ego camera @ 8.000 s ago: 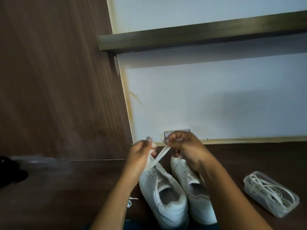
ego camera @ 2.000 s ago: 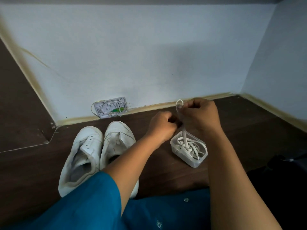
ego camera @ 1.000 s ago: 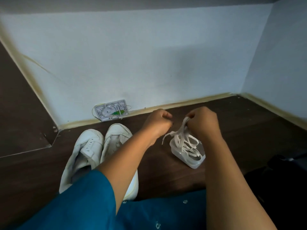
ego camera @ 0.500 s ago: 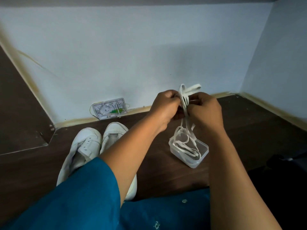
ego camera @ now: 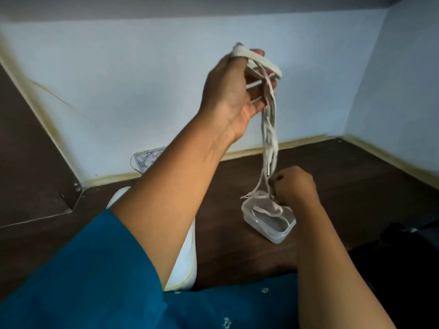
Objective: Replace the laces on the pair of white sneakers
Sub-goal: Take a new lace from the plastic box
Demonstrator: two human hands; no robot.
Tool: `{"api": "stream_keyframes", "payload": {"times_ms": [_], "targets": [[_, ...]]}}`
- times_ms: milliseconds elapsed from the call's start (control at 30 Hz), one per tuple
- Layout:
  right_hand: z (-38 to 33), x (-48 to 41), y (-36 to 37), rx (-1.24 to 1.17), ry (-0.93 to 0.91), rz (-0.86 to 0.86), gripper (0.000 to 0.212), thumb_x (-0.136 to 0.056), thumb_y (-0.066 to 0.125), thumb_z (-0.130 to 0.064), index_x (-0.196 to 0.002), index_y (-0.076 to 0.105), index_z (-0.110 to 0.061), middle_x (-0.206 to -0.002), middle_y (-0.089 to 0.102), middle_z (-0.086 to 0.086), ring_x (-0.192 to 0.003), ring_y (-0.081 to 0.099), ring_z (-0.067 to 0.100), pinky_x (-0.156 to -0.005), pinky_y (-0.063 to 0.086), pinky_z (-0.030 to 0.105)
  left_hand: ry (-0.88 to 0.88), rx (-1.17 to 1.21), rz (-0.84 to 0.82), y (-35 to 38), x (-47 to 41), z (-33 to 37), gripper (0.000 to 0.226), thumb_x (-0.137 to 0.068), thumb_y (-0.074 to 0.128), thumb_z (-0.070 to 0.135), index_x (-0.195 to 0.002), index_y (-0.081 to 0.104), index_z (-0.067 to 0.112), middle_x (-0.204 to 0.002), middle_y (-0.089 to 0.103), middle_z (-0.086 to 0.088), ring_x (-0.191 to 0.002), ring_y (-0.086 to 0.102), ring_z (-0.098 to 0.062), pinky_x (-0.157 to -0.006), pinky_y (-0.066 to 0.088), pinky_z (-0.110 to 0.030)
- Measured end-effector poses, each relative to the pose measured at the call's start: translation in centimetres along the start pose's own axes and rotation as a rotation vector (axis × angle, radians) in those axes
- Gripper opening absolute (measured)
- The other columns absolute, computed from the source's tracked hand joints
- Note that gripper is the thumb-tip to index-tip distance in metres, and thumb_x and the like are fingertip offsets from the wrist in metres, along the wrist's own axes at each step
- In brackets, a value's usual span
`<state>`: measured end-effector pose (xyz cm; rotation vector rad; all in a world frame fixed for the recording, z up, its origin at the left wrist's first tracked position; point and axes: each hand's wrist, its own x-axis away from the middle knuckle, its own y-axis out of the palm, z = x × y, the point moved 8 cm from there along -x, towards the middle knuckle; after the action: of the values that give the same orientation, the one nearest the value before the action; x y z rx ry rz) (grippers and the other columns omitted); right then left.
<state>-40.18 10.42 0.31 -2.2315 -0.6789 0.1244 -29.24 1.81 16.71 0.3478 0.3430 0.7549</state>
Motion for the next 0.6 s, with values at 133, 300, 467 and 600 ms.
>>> {"api": "stream_keyframes", "payload": {"times_ms": [133, 300, 467, 600], "targets": [[-1.1, 0.0, -1.0, -0.368, -0.089, 0.043, 0.027, -0.077, 0.059, -0.002, -0.099, 0.068, -0.015, -0.083, 0.067, 0.007, -0.066, 0.063, 0.021, -0.058, 0.054, 0.033, -0.042, -0.107, -0.036, 0.4, 0.2, 1.1, 0.028, -0.099, 0.040, 0.028, -0.086, 0.061, 0.014, -0.078, 0.067, -0.011, -0.072, 0.062, -0.028, -0.075, 0.052, -0.037], [-4.4, 1.9, 0.8, -0.648, -0.264, -0.272, 0.029, -0.079, 0.061, 0.008, -0.093, 0.066, -0.016, -0.081, 0.066, 0.015, -0.064, 0.064, 0.023, -0.059, 0.057, 0.032, -0.085, -0.220, -0.132, 1.4, 1.0, 0.0, 0.023, -0.096, 0.041, 0.022, -0.093, 0.063, 0.015, -0.097, 0.067, -0.010, -0.073, 0.065, -0.026, -0.065, 0.051, -0.031], [-1.4, 0.1, -1.3, -0.127, -0.134, 0.121, 0.018, -0.087, 0.055, -0.010, -0.078, 0.069, -0.017, -0.075, 0.065, 0.008, -0.072, 0.063, 0.025, -0.060, 0.050, 0.030, 0.067, -0.102, -0.035, 0.7, 0.5, 1.9, 0.022, -0.098, 0.040, 0.020, -0.093, 0.060, 0.012, -0.081, 0.067, -0.010, -0.065, 0.065, -0.021, -0.058, 0.048, -0.025], [-0.7, 0.1, -0.2, 0.050, -0.037, 0.003, 0.015, -0.089, 0.057, -0.016, -0.096, 0.070, -0.013, -0.082, 0.063, 0.008, -0.063, 0.057, 0.019, -0.050, 0.039, 0.024, 0.168, -0.190, 0.051, -0.5, 0.3, 3.1, 0.018, -0.094, 0.043, 0.008, -0.086, 0.058, 0.010, -0.067, 0.063, -0.010, -0.058, 0.063, -0.020, -0.061, 0.053, -0.030]]}}
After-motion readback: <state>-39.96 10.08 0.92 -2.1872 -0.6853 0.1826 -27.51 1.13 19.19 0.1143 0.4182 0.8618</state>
